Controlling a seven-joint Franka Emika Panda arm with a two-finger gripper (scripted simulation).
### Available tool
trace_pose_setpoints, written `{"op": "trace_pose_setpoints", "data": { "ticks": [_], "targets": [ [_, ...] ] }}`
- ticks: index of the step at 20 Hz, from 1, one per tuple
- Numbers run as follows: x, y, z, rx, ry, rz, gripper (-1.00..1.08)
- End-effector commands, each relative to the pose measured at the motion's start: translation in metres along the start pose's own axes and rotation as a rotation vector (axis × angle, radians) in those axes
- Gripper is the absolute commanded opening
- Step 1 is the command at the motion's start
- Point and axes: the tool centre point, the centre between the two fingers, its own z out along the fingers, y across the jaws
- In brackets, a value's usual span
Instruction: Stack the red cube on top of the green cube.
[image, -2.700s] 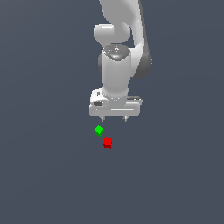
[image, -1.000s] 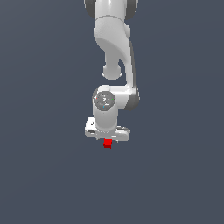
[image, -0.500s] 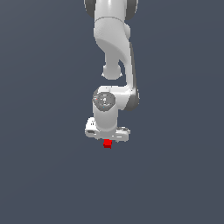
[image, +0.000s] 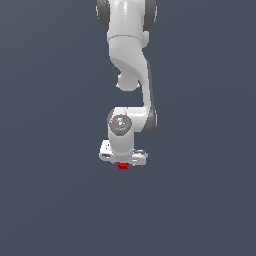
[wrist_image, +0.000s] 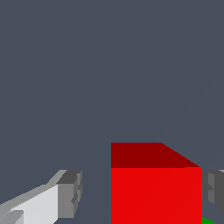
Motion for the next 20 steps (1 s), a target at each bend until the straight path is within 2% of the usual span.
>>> {"op": "trace_pose_setpoints", "data": {
  "ticks": [1, 3, 4, 20],
  "targets": [
    [0.001, 0.0, 0.003, 0.0, 0.002, 0.0, 1.0],
    [0.002, 0.0, 0.003, 0.0, 0.002, 0.0, 1.0],
    [0.002, 0.0, 0.003, 0.0, 0.002, 0.0, -1.0],
    [0.001, 0.0, -0.008, 0.0, 0.002, 0.0, -1.0]
  ]
}}
